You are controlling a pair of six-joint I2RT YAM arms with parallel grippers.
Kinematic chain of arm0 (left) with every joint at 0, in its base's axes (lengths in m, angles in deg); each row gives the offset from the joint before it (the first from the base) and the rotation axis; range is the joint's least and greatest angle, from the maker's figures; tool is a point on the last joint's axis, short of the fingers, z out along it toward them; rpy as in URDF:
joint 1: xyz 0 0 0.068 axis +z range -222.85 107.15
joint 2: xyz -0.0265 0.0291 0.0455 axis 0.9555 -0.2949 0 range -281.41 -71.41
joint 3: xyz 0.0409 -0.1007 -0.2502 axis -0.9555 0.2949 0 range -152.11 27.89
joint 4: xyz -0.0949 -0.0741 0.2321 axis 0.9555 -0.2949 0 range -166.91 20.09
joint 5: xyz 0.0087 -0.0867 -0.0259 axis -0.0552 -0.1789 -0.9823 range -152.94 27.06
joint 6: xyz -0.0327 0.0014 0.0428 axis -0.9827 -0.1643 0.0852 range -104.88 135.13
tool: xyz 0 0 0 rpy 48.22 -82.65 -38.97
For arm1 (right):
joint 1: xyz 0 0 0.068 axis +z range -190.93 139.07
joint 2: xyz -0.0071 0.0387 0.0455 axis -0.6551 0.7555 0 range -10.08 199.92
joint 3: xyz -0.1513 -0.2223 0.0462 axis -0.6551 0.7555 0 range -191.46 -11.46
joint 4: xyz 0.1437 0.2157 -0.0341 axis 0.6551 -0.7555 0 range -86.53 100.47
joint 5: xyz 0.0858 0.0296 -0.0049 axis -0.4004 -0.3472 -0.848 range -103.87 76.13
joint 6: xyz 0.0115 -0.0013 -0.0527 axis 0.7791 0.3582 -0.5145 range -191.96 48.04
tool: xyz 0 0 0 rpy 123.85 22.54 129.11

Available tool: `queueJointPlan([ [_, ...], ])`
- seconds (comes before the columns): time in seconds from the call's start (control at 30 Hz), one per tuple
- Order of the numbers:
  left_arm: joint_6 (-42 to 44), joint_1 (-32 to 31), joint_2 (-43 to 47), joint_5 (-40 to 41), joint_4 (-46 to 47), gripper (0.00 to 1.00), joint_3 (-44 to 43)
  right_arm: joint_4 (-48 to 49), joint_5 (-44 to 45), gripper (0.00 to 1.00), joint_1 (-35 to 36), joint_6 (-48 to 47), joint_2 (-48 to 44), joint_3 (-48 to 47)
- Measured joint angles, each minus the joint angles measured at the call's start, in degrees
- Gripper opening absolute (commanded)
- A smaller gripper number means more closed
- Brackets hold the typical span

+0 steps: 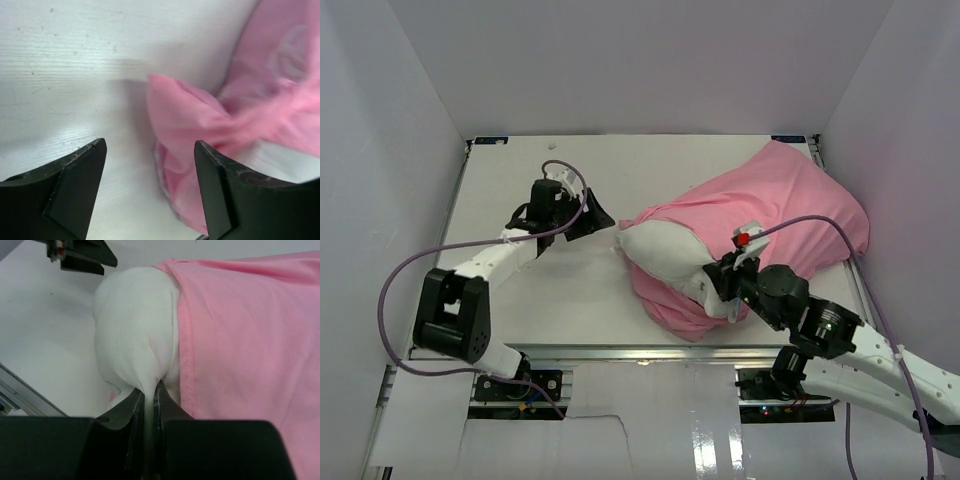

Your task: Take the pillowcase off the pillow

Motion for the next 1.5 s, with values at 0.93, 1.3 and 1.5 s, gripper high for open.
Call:
queueJointPlan([
  [0.93,-11.0,-10.4,34.6,-1.4,8.3,0.98,23.4,15.7,-11.3,0.7,1.9,1.8,26.8,-11.6],
  [1.3,-12.3,-22.5,33.3,8.8,10.7,0.98,25.6,9.7,-2.6,0.68,1.9,2.0,18.3,-7.0],
  [1.5,-13.9,-24.2,26.8,12.1,13.9,0.38,25.6,9.0,-1.5,0.67,1.9,2.7,22.1,-1.6],
])
